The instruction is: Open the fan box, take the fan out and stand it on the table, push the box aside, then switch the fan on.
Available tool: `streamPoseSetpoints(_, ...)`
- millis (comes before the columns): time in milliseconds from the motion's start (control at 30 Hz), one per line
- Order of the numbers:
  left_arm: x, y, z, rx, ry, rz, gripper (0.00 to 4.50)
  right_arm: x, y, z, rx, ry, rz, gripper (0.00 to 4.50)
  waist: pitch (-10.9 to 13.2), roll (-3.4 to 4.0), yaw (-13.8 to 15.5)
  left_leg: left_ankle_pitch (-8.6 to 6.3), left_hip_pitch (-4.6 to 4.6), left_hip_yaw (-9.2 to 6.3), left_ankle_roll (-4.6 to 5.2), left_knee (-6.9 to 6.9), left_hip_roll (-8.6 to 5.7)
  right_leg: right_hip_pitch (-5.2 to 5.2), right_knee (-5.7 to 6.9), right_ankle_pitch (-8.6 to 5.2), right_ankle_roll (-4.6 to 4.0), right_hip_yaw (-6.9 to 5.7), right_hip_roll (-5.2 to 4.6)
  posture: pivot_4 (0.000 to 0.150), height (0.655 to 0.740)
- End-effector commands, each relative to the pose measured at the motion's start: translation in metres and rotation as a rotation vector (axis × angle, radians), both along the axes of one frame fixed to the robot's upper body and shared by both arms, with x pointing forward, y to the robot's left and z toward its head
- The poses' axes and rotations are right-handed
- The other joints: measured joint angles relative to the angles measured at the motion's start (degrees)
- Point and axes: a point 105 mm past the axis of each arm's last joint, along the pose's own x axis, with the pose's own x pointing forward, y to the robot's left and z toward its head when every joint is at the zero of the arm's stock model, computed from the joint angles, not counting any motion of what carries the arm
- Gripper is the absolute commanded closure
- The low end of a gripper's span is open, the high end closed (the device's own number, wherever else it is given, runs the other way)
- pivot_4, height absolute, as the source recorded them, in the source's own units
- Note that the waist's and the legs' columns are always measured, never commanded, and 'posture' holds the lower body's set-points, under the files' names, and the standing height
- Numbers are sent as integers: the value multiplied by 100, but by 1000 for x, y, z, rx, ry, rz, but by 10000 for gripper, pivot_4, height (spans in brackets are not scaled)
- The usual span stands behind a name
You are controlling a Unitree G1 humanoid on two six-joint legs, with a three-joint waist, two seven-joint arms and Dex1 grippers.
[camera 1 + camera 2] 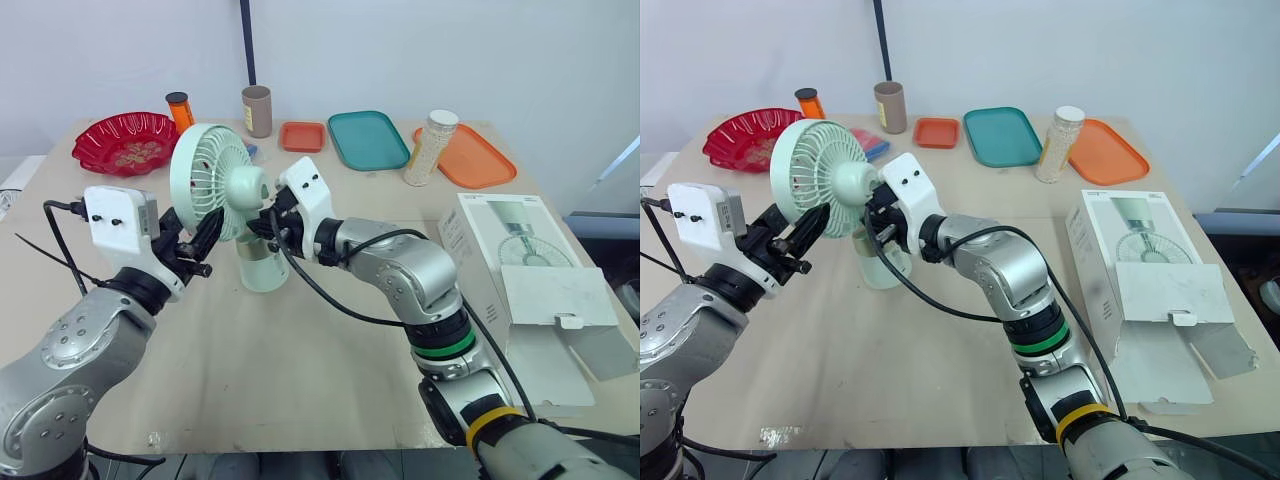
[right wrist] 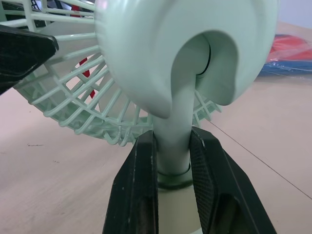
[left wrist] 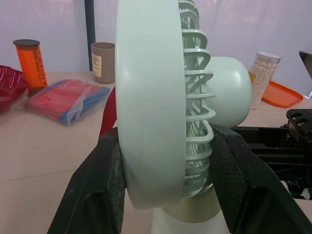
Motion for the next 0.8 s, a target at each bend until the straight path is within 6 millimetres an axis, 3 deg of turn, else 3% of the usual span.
streamPoseSetpoints(33,-10,2,21,17,-118,21,14128,-7,6,15,27,-49,34,41560,0,0,0,0,0,0,0,0,0,0,0,0,0,0,0,1500,7400)
streamPoseSetpoints(133,-11,2,21,19,-122,17,1608,-7,5,16,28,-49,32,41560,0,0,1,1,0,0,-1,-1,0,0,0,0,0,0,0,1500,7400)
streamPoseSetpoints(167,-11,3,21,19,-122,18,125,-6,5,16,29,-48,32,41560,0,0,1,1,0,0,-2,-1,0,0,0,0,0,0,-1,1500,7400)
streamPoseSetpoints(467,-19,13,21,27,-118,25,125,-5,2,16,29,-50,18,41560,1,1,-4,1,0,-1,-2,-3,0,-2,0,0,0,-1,0,1500,7400)
streamPoseSetpoints(800,-32,83,37,69,-109,173,125,1,-7,19,40,-71,-1,41560,3,4,-10,3,1,-3,-7,-8,0,-5,-1,0,-4,-6,-2,1500,7400)
